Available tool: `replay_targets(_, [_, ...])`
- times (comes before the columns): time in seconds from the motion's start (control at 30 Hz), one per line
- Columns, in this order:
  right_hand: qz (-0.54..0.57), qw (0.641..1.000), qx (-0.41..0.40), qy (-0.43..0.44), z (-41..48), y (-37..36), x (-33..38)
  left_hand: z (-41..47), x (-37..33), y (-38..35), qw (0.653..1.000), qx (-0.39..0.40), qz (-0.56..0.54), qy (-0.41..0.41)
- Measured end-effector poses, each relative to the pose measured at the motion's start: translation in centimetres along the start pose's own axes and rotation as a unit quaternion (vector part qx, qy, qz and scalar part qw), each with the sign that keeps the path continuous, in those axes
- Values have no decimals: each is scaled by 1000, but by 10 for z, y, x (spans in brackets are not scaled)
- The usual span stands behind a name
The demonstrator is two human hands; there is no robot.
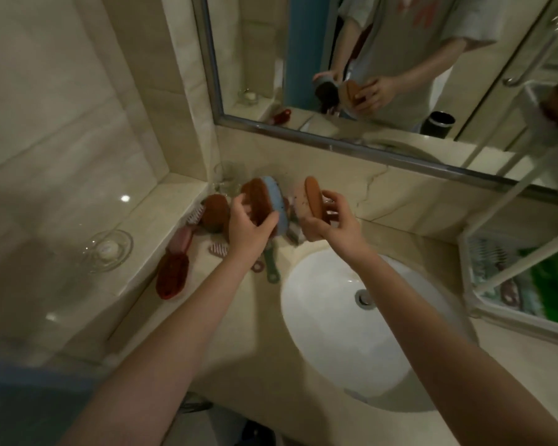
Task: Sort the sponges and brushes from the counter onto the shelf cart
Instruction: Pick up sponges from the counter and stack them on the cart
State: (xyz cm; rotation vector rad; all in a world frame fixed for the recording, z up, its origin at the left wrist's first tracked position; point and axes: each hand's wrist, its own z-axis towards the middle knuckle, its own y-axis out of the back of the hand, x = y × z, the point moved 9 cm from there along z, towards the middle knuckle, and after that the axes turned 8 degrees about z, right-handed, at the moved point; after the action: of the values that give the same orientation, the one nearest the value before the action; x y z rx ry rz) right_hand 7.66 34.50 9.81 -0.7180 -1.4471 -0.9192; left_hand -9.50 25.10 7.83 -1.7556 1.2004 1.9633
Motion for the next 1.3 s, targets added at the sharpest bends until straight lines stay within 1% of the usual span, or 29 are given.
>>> replay_targets(0.13, [21, 999, -20, 34, -13, 59, 34, -26, -59, -44, 995, 56, -67, -51])
replay_targets(0.23, [30, 998, -36, 47, -23, 107, 54, -46, -104, -75, 985, 91, -93, -110])
replay_targets(0.4, [89, 992, -68, 54, -41, 174, 87, -78, -173, -125, 959, 159, -146, -185])
replay_targets(0.57, [119, 985, -99, 76, -60, 230, 116, -105, -230, -163, 933, 215, -167, -234])
replay_targets(0.63, [119, 981, -124, 94, -68, 250, 128, -112, -248, -176, 926, 226, -174, -248])
replay_targets(0.7, [119, 973, -164, 112, -77, 272, 137, -122, -265, -190, 917, 238, -180, -263])
replay_targets(0.83, [85, 961, -223, 138, -94, 312, 146, -142, -290, -221, 902, 280, -177, -278])
replay_targets(0.93, [29, 950, -263, 169, -113, 344, 155, -152, -303, -240, 900, 284, -172, -284])
replay_targets(1.0, [-28, 945, -272, 182, -125, 365, 161, -155, -309, -250, 900, 277, -169, -291])
replay_targets(1.07, [-98, 941, -272, 174, -133, 387, 160, -159, -315, -260, 902, 270, -152, -301])
replay_targets(1.13, [-203, 926, -274, 162, -136, 410, 161, -161, -320, -269, 903, 261, -136, -314])
replay_targets(1.2, [-321, 897, -258, 159, -135, 427, 163, -162, -326, -278, 905, 246, -127, -323])
replay_targets(1.23, [-363, 886, -240, 160, -133, 432, 164, -163, -328, -281, 906, 239, -127, -325])
replay_targets(1.3, [-408, 878, -201, 151, -128, 441, 162, -163, -332, -287, 909, 225, -130, -325])
